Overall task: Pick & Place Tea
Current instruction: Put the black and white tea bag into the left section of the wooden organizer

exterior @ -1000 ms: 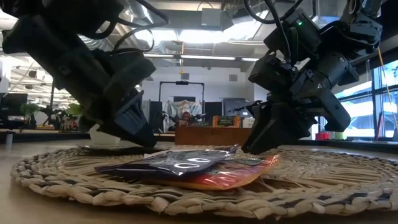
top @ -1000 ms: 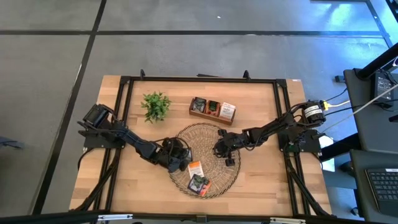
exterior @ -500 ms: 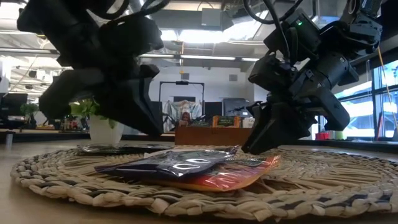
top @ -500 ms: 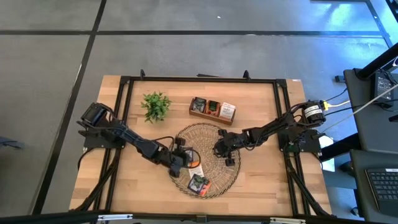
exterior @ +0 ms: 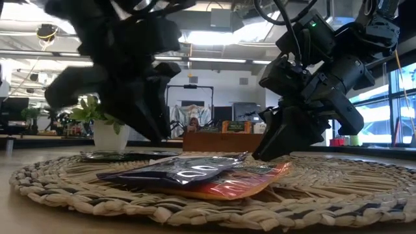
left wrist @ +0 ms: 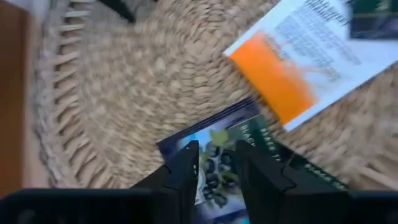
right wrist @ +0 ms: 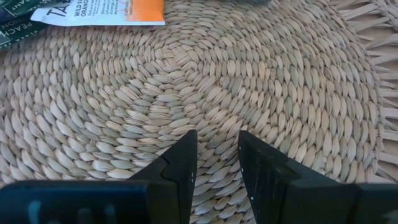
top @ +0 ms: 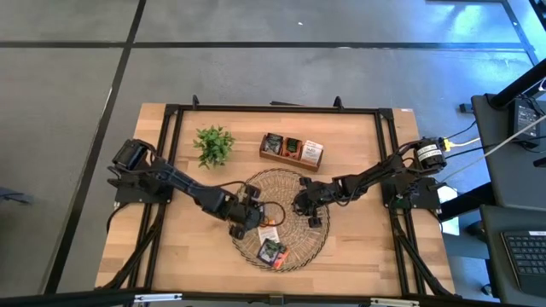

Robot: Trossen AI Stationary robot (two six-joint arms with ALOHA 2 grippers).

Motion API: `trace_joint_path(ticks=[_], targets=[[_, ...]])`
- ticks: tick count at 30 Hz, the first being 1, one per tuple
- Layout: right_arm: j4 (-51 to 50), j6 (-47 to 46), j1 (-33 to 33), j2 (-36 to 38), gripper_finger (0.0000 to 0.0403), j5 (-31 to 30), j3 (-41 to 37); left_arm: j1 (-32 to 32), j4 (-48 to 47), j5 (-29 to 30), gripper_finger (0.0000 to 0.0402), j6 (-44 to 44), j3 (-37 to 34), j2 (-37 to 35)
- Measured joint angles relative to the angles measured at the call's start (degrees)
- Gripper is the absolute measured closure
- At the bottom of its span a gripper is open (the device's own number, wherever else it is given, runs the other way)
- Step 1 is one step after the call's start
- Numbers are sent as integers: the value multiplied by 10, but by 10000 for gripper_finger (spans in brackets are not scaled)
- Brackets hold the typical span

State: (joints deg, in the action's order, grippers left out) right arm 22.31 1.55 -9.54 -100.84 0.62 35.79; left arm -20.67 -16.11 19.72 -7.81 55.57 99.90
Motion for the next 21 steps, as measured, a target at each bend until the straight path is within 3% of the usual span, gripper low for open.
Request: trace_joint_path(ticks=[8, 15, 21], targets=[[4, 0, 0, 0, 282, -1, 0, 44, -108, -161, 288, -37, 47, 0], [6, -15, 0, 0, 282, -17, 0, 69, -111, -163, 288, -135, 47, 1], [6, -14, 0, 0, 282, -17, 0, 81, -111, -181, 286, -144, 48, 33]])
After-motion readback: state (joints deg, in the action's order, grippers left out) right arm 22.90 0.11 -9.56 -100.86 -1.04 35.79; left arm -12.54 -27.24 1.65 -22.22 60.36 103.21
